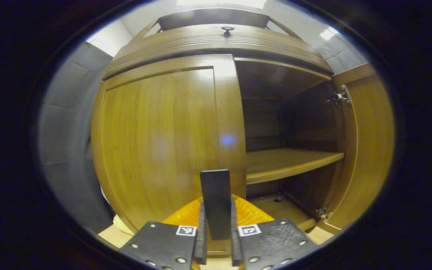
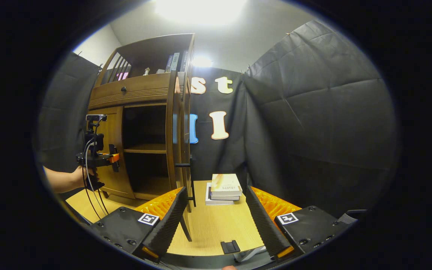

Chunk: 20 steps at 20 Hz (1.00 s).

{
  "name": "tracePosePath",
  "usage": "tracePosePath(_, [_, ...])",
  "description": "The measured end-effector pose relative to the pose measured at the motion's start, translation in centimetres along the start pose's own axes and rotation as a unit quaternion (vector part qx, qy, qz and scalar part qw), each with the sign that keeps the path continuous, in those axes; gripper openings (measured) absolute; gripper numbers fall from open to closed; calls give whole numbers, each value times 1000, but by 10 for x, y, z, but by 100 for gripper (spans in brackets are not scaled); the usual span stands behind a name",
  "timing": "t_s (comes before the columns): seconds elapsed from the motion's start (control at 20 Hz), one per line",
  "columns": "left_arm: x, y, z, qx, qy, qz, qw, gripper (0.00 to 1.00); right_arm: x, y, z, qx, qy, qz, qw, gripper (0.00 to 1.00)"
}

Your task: Open the right door of the double-door shoe cabinet with the right hand, and open the left door with the left hand.

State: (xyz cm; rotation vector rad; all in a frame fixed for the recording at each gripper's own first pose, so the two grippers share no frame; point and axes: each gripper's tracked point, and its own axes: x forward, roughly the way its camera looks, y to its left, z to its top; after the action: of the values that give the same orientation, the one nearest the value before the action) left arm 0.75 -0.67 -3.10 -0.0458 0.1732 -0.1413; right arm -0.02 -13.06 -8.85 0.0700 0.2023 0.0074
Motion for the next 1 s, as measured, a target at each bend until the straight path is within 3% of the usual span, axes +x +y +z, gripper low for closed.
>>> tracePosePath(0.15, [2,-2,-1,-9,8,3,1000,22,6,2,-1,8,-1,17,1000,98])
tracePosePath(0.25, [-1,-2,2,-10,9,4,1000,22,10,3,-1,2,-7,27,1000,94])
tracePosePath(0.55, [-6,1,10,-3,3,5,1000,22,16,16,5,8,-17,51,999,98])
tracePosePath(0.6, [-5,1,9,-5,4,4,1000,22,16,20,6,6,-19,54,998,94])
tracePosePath(1.0, [-11,-4,5,-7,3,0,1000,17,-4,53,3,0,-15,68,998,94])
